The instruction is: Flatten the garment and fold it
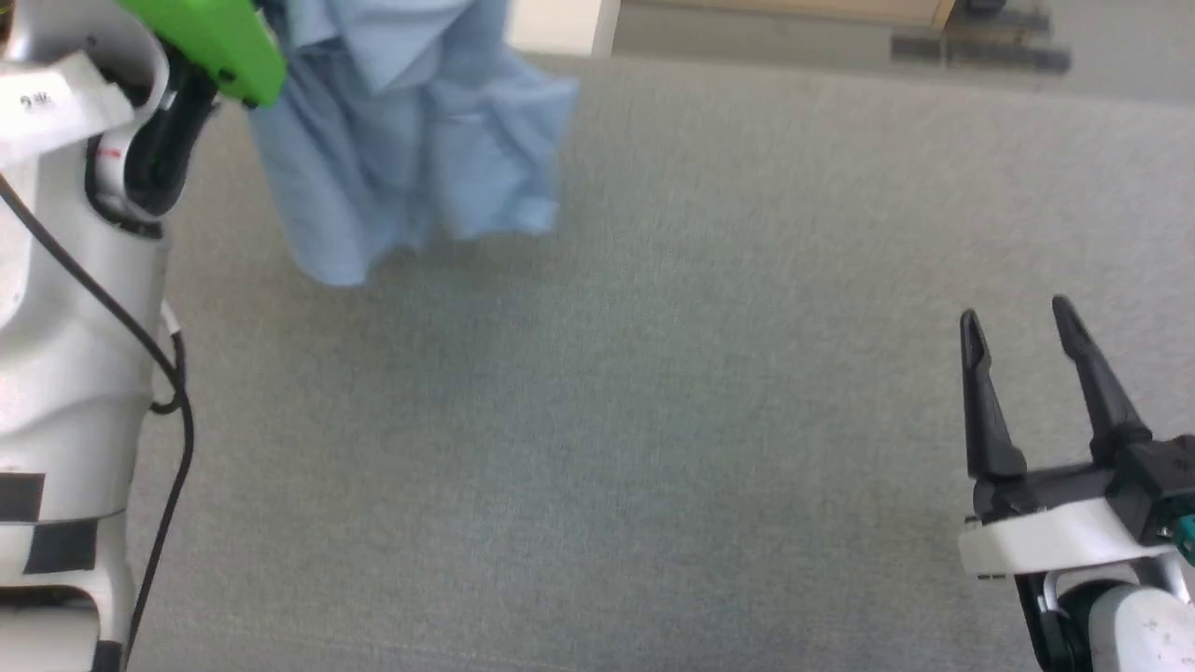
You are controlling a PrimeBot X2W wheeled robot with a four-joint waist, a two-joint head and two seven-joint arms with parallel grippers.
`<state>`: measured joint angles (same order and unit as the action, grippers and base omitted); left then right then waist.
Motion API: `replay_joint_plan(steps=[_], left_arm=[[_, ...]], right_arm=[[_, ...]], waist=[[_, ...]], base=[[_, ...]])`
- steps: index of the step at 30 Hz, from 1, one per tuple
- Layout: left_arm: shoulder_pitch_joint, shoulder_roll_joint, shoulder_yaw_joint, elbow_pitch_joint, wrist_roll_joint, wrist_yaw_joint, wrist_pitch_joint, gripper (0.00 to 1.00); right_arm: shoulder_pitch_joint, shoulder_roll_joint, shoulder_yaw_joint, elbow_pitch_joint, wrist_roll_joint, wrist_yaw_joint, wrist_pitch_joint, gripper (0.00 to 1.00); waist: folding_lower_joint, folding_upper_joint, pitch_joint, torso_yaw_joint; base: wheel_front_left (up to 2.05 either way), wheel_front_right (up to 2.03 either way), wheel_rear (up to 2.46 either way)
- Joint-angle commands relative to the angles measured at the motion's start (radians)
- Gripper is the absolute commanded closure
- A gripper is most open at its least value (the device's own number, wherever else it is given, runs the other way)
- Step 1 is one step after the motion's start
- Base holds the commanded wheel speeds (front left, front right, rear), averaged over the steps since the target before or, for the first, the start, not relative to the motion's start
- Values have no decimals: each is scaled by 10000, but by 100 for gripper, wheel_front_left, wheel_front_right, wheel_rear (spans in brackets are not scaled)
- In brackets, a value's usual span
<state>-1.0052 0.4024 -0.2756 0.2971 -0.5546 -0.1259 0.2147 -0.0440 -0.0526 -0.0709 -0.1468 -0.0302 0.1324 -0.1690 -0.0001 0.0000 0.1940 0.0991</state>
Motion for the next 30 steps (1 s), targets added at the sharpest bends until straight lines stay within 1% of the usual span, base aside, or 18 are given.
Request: replay_joint_plan(steps=[1,6,11,15,18,20,22,24,27,30], left_arm=[[-279,-128,-67,-219,-220,-46,61,100],[-399,-666,-543,-939,-739,-46,413,100],[-189,-1332,-1172,-1483,-1113,-47,594,100],[259,-1918,-1643,-1623,-1226,-45,395,100],[745,-2408,-2021,-1529,-1132,-20,-87,100],[1168,-2764,-2213,-1277,-1133,56,-491,100],[1588,-2997,-2506,-937,-974,117,-973,100],[2096,-3214,-2698,-454,-992,298,-1468,100],[2734,-3345,-3195,574,-811,445,-1897,100],[3400,-3427,-3797,1907,-793,530,-1822,100]], right_arm=[[160,20,-16,67,132,-17,-79,0],[381,22,-149,228,353,-17,-119,0],[460,22,-307,165,429,-17,-128,0],[402,23,-455,99,414,-17,-120,0],[356,23,-572,62,429,-17,-115,0],[316,23,-631,38,458,-17,-124,0],[260,23,-693,44,485,-17,-142,0],[226,23,-706,23,503,-17,-152,0],[143,23,-715,16,519,-17,-140,0],[17,23,-667,80,533,-17,-138,0]], waist=[[1,0,-1090,-292],[1,0,-1569,-585],[1,0,-1689,-840],[1,0,-1637,-1023],[1,0,-1507,-1148],[1,0,-1371,-1250],[1,0,-1217,-1345],[1,0,-1050,-1466],[1,0,-821,-1640],[1,0,-629,-1818]], base=[[0,0,0],[0,0,0],[0,0,0],[0,0,0],[0,0,0],[0,0,0],[0,0,0],[0,0,0],[0,0,0],[0,0,0]])
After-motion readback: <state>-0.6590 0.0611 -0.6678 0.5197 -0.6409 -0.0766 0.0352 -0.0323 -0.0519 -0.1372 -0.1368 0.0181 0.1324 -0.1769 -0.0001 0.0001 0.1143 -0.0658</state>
